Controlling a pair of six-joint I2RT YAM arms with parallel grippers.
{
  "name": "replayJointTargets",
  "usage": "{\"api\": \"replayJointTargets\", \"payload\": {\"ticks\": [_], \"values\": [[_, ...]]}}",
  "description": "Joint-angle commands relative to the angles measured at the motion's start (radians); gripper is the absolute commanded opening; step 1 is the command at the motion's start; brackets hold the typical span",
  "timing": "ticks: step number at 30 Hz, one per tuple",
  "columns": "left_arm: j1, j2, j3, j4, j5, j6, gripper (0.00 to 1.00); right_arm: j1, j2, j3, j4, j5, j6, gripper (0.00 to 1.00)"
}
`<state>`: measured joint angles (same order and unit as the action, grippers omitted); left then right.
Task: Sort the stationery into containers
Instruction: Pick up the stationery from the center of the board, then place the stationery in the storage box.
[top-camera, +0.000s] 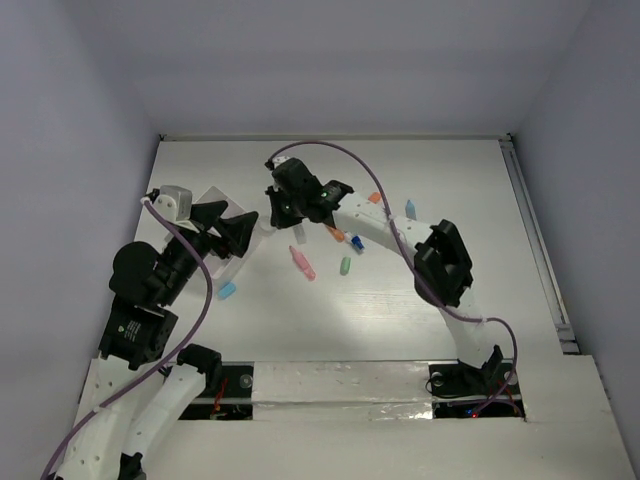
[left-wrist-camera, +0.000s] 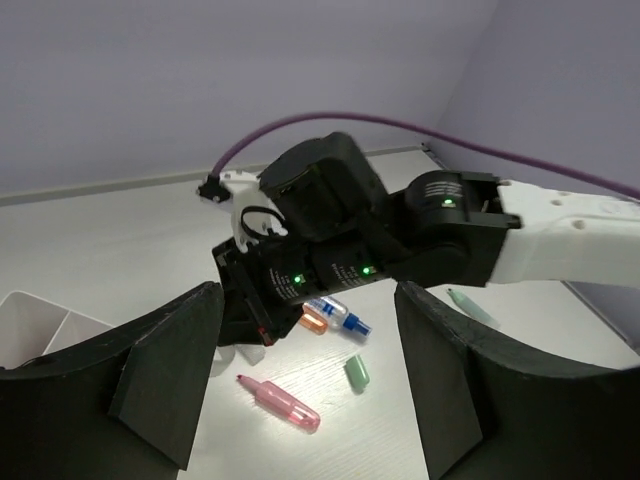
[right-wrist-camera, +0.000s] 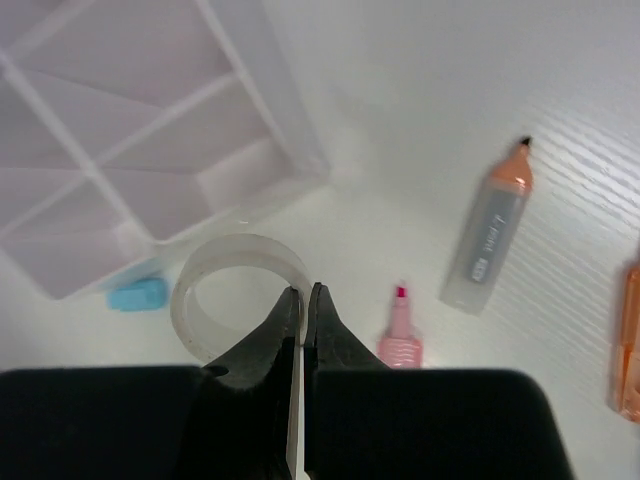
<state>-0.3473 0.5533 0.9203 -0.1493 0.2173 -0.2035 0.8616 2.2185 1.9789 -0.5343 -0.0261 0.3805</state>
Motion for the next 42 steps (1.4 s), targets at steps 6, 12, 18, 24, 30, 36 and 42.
{"api": "replayJointTargets", "payload": {"ticks": [6,12,18,24,30,36,42], "values": [[-0.005,0.011,0.087,0.086,0.005,-0.037,0.76,0.132,0.003,0.1,0.259,-0.077,0.044,0.0],[-0.015,0.019,0.124,0.09,0.004,-0.04,0.79,0.163,0.157,0.259,0.39,-0.132,0.115,0.0],[-0.033,0.013,0.126,0.079,-0.009,-0.037,0.82,0.2,0.244,0.379,0.389,-0.06,0.098,0.0],[-0.042,0.0,0.115,0.07,-0.041,-0.042,0.89,0.2,0.263,0.348,0.442,0.017,0.092,0.0],[-0.042,-0.004,0.095,0.074,-0.055,-0.054,0.92,0.209,0.291,0.37,0.45,0.02,0.084,0.09],[-0.042,-0.01,0.089,0.071,-0.052,-0.054,0.93,0.209,0.294,0.356,0.453,0.02,0.083,0.21],[-0.042,-0.013,0.086,0.067,-0.045,-0.054,0.94,0.209,0.28,0.353,0.456,0.012,0.067,0.36]]}}
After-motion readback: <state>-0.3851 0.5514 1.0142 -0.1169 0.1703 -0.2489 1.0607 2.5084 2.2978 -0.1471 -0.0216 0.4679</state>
